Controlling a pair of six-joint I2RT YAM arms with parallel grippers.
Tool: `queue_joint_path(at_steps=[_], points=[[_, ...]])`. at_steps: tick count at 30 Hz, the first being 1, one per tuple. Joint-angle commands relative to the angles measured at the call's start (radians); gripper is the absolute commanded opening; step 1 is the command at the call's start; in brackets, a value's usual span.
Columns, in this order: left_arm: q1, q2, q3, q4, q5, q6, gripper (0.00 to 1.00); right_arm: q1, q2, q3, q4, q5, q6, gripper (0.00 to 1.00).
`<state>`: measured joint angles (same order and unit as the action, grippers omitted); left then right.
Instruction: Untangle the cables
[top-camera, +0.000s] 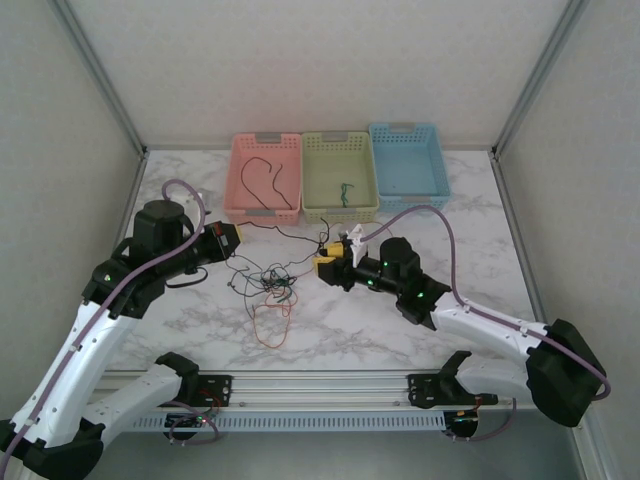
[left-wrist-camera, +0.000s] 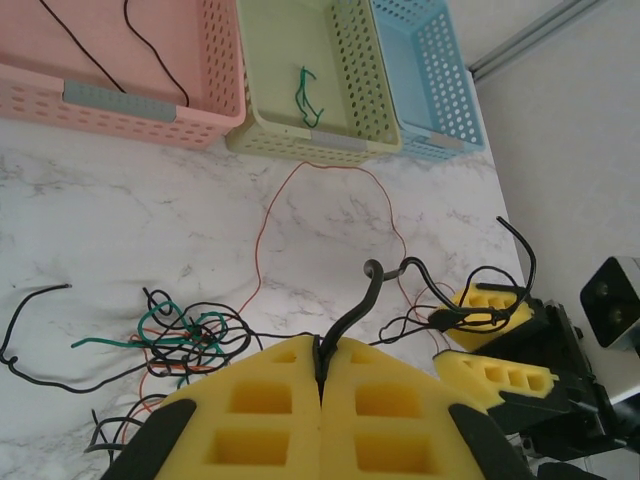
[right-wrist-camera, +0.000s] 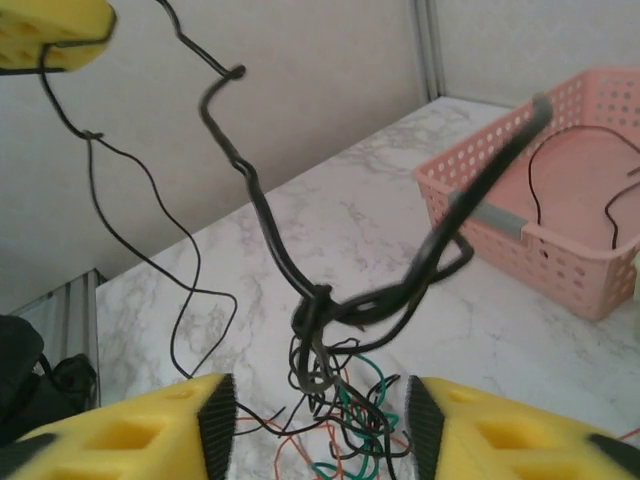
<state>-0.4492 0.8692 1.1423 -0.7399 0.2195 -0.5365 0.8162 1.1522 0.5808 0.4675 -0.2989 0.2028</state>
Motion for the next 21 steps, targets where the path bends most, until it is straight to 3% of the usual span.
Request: queue_joint_path(at_steps=[1, 5, 9, 15, 21], points=[[0.007, -0.019, -0.013, 0.013, -0.003, -0.013, 0.00, 0.009, 0.000, 0.011, 0.061, 0.038, -0.008, 0.20], [0.007, -0.022, -0.013, 0.007, -0.004, -0.007, 0.00, 0.009, -0.024, -0.017, 0.094, 0.080, 0.007, 0.01], [0.007, -0.025, -0.021, 0.002, -0.013, -0.003, 0.00, 0.009, -0.032, -0.015, 0.072, 0.104, 0.005, 0.00], [0.007, -0.030, 0.011, -0.084, -0.090, 0.044, 0.00, -0.007, -0.063, -0.032, 0.017, 0.271, 0.033, 0.00], [0.008, -0.012, 0.079, -0.250, -0.111, 0.163, 0.00, -0.131, -0.069, -0.048, -0.057, 0.339, 0.153, 0.00]])
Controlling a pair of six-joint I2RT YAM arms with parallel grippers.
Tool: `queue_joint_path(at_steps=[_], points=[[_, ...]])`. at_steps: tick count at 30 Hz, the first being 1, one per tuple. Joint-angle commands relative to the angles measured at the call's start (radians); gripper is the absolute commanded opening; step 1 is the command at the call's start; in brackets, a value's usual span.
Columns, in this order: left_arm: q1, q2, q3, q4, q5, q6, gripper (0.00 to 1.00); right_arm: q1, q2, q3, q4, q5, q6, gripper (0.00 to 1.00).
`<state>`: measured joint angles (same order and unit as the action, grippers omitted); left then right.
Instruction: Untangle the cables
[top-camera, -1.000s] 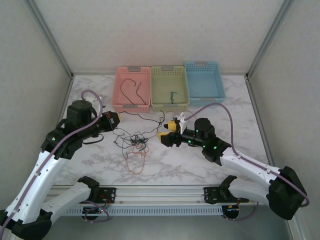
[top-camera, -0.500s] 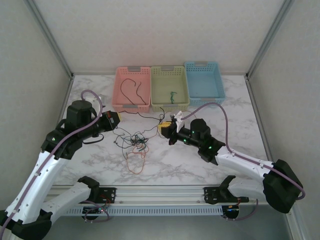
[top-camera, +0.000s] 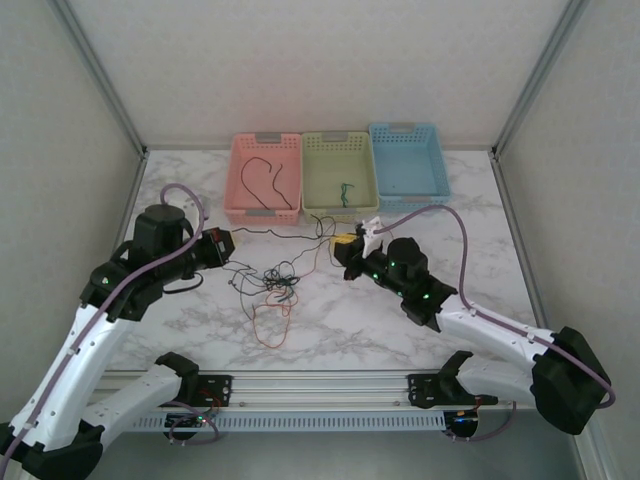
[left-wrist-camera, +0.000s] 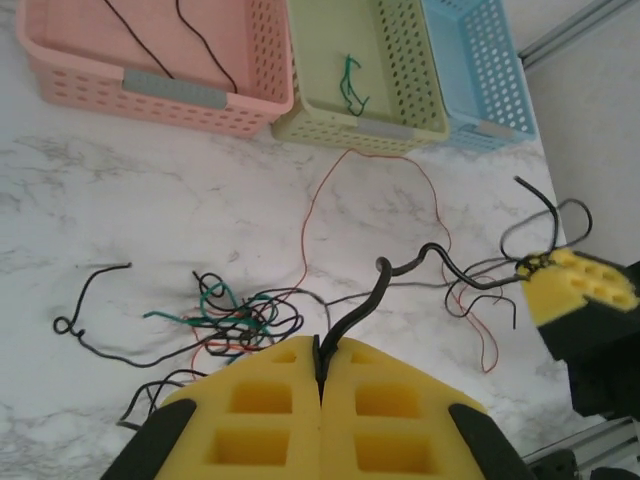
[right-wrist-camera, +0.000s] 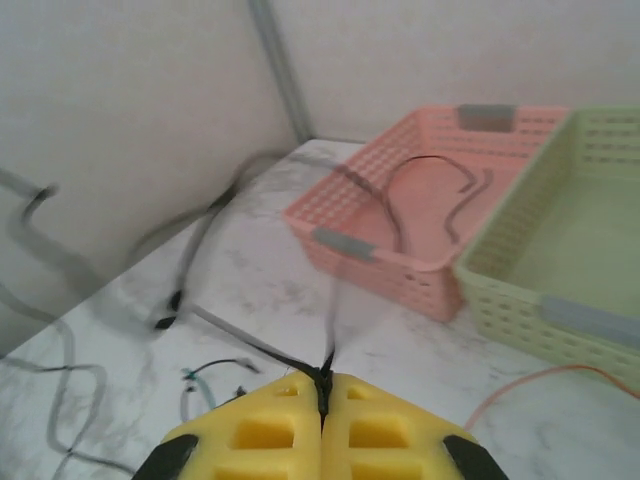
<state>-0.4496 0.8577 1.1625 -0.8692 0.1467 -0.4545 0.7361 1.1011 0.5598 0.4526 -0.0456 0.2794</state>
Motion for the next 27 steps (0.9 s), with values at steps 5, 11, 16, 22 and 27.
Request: queue_joint_path(at_steps=[5, 11, 16, 22, 27], points=[[0.008, -0.032, 0.085, -0.206, -0.063, 0.146, 0.00, -0.103, -0.019, -0.034, -0.103, 0.125, 0.121, 0.00], [0.008, -0.050, 0.086, -0.183, -0.083, 0.117, 0.00, -0.122, -0.011, -0.049, -0.133, 0.110, 0.116, 0.00], [0.008, -0.090, 0.043, -0.001, 0.042, 0.009, 0.00, -0.124, 0.009, -0.050, -0.239, 0.112, 0.072, 0.00], [0.008, -0.055, 0.029, 0.091, 0.152, -0.008, 0.00, -0.124, -0.020, -0.059, -0.292, -0.012, 0.010, 0.53], [0.008, -0.034, 0.002, 0.148, 0.181, -0.002, 0.00, -0.124, -0.157, -0.024, -0.344, -0.153, -0.071, 0.66]])
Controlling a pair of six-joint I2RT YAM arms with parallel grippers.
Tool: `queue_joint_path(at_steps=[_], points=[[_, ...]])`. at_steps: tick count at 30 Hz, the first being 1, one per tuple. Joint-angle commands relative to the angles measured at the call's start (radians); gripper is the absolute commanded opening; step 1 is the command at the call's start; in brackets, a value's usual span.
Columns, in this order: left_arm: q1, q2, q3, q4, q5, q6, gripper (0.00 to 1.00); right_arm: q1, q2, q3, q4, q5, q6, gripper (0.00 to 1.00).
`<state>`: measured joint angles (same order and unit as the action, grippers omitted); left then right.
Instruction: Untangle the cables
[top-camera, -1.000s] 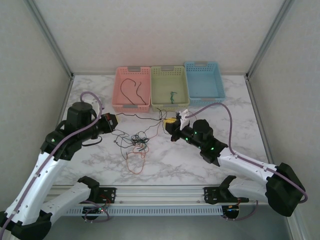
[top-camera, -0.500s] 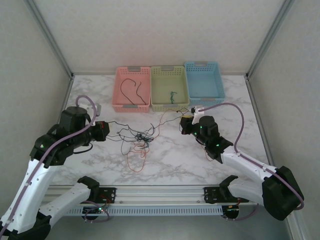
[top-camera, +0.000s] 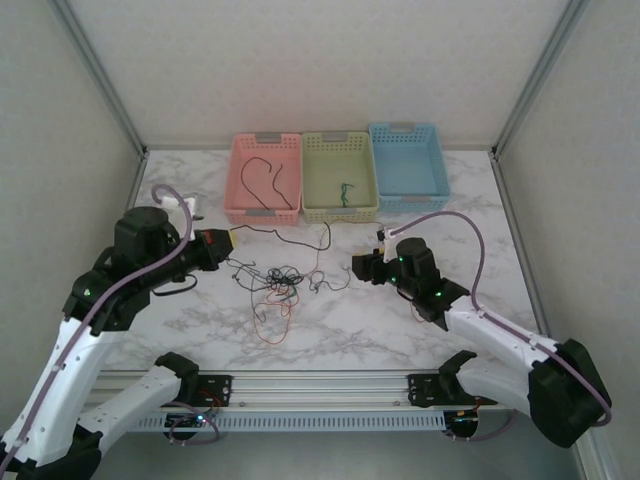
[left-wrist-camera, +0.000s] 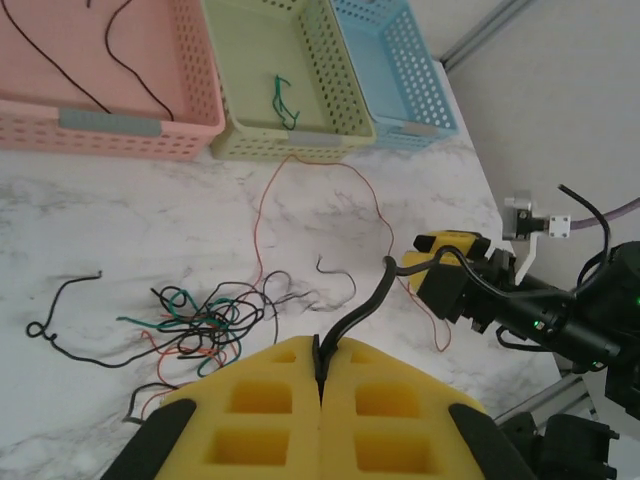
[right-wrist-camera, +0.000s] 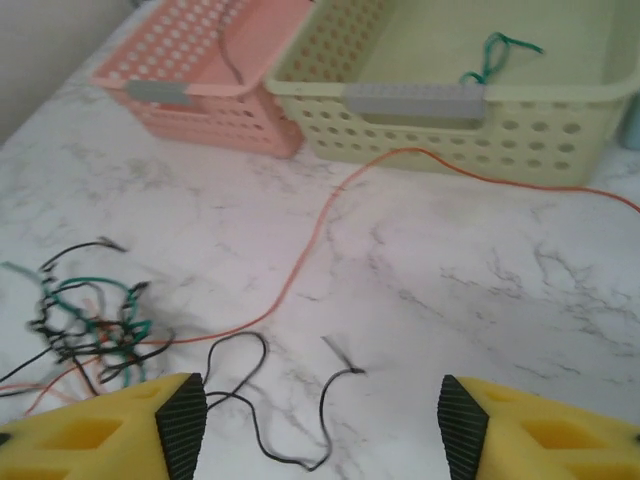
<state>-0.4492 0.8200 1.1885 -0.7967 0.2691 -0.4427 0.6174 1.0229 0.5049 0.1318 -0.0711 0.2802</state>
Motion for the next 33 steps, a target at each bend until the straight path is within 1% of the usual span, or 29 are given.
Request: queue_joint_path(at_steps=[1, 3, 5, 8, 10, 18, 21, 23, 27, 30, 33], points=[[0.006, 0.003, -0.033, 0.102, 0.079, -0.022, 0.00, -0.005, -0.102, 0.039, -0.018, -0.178, -0.082, 0.66], [0.007, 0.005, -0.058, 0.155, 0.108, -0.038, 0.00, -0.005, -0.141, 0.057, 0.006, -0.270, -0.070, 0.68], [0.007, 0.010, -0.068, 0.177, 0.107, -0.046, 0.00, -0.004, -0.164, 0.073, 0.036, -0.354, -0.049, 0.70], [0.007, 0.018, -0.073, 0.184, 0.106, -0.048, 0.00, -0.001, -0.190, 0.096, 0.092, -0.424, 0.021, 0.74], [0.007, 0.020, -0.073, 0.183, 0.110, -0.045, 0.00, 0.005, -0.195, 0.113, 0.120, -0.434, 0.063, 0.78], [0.007, 0.018, -0.087, 0.170, 0.101, -0.037, 0.00, 0.046, -0.160, 0.201, 0.169, -0.517, 0.123, 0.78], [0.007, 0.015, -0.095, 0.177, 0.117, -0.040, 0.00, 0.061, -0.145, 0.227, 0.153, -0.466, 0.131, 0.78], [0.007, 0.011, -0.098, 0.175, 0.115, -0.036, 0.00, 0.061, -0.133, 0.231, 0.175, -0.454, 0.150, 0.78], [0.007, 0.006, -0.097, 0.167, 0.113, -0.032, 0.00, 0.062, -0.103, 0.262, 0.144, -0.409, 0.168, 0.72], [0.007, 0.002, -0.096, 0.162, 0.113, -0.029, 0.00, 0.063, -0.083, 0.277, 0.124, -0.413, 0.174, 0.65], [0.007, -0.001, -0.097, 0.161, 0.117, -0.029, 0.00, 0.062, -0.071, 0.283, 0.116, -0.423, 0.184, 0.49]])
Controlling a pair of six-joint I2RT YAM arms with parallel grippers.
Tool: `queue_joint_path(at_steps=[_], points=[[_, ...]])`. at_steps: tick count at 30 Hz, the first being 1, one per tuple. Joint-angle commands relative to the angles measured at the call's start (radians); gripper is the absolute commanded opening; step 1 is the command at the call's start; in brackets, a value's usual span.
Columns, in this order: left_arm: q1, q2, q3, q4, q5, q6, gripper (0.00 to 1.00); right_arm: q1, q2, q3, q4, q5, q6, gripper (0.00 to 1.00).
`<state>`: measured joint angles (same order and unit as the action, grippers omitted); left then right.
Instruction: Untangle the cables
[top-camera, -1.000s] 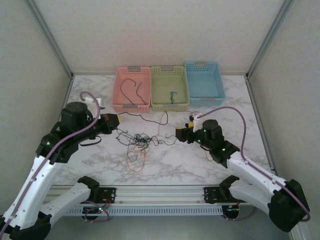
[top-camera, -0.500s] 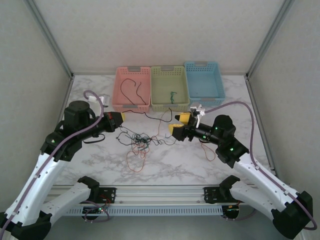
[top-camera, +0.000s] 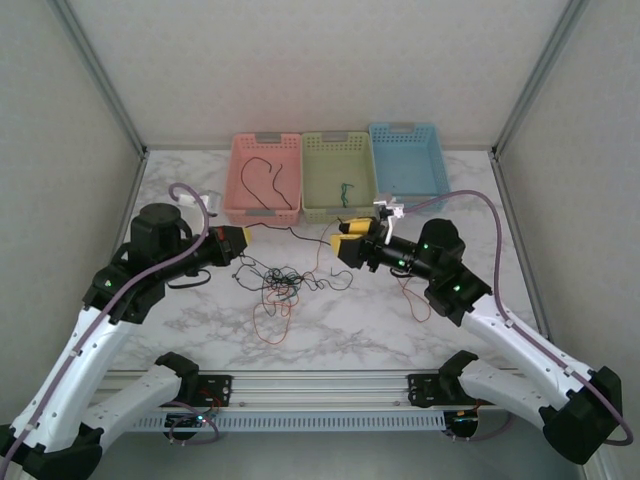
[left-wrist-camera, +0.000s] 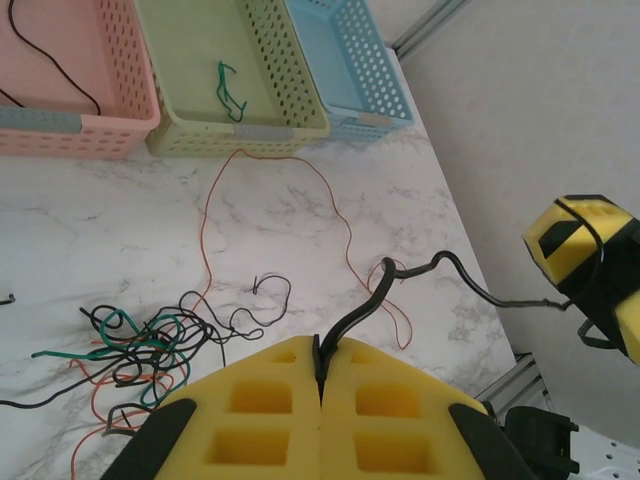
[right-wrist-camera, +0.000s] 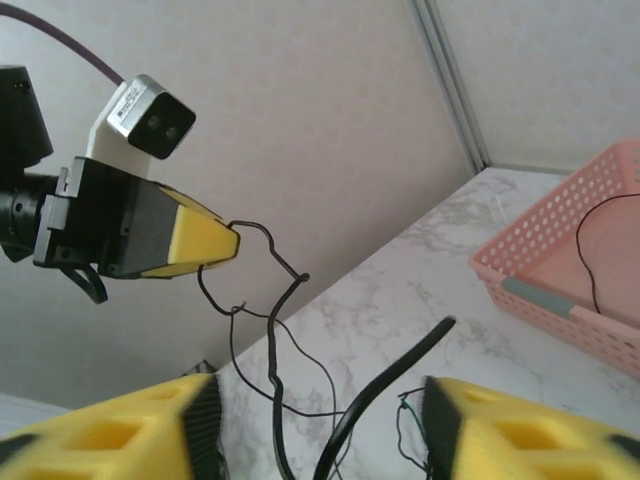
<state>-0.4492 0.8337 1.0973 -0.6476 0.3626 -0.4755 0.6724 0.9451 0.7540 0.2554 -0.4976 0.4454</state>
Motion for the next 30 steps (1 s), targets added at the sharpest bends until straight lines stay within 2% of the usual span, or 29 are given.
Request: queue_joint_path(at_steps=[1, 3, 5, 6, 11, 14, 15, 18, 20, 23, 30], points=[[0.007, -0.015, -0.007, 0.012, 0.025, 0.005, 0.00, 0.007, 0.012, 0.036, -0.008, 0.000, 0.024, 0.41], [0.007, -0.016, -0.007, 0.012, 0.024, 0.005, 0.00, 0.007, 0.017, 0.037, -0.004, -0.006, 0.037, 0.24], [0.007, -0.018, -0.008, 0.012, 0.021, 0.006, 0.00, 0.007, 0.016, 0.043, -0.010, -0.012, 0.040, 0.02], [0.007, -0.018, -0.008, 0.010, 0.017, 0.008, 0.00, 0.007, 0.014, 0.045, -0.017, -0.004, 0.034, 0.00], [0.007, -0.017, -0.011, 0.004, 0.006, 0.005, 0.01, 0.007, -0.028, 0.030, -0.047, 0.098, 0.004, 0.00], [0.007, -0.019, -0.017, 0.003, 0.003, 0.005, 0.07, 0.007, -0.053, 0.018, -0.050, 0.147, -0.006, 0.00], [0.007, -0.021, -0.020, 0.001, 0.002, 0.004, 0.14, 0.007, -0.058, 0.014, -0.051, 0.156, -0.008, 0.00], [0.007, -0.025, -0.025, -0.004, -0.010, 0.003, 0.50, 0.008, -0.067, 0.011, -0.056, 0.185, -0.014, 0.00], [0.007, -0.027, -0.029, -0.008, -0.017, 0.003, 0.64, 0.007, -0.074, 0.011, -0.060, 0.199, -0.021, 0.00], [0.007, -0.037, -0.039, -0.007, -0.019, 0.000, 0.75, 0.007, -0.091, 0.012, -0.072, 0.222, -0.053, 0.00], [0.007, -0.062, -0.056, -0.007, -0.034, 0.001, 0.87, 0.007, -0.128, 0.068, -0.241, 0.324, -0.220, 0.00]])
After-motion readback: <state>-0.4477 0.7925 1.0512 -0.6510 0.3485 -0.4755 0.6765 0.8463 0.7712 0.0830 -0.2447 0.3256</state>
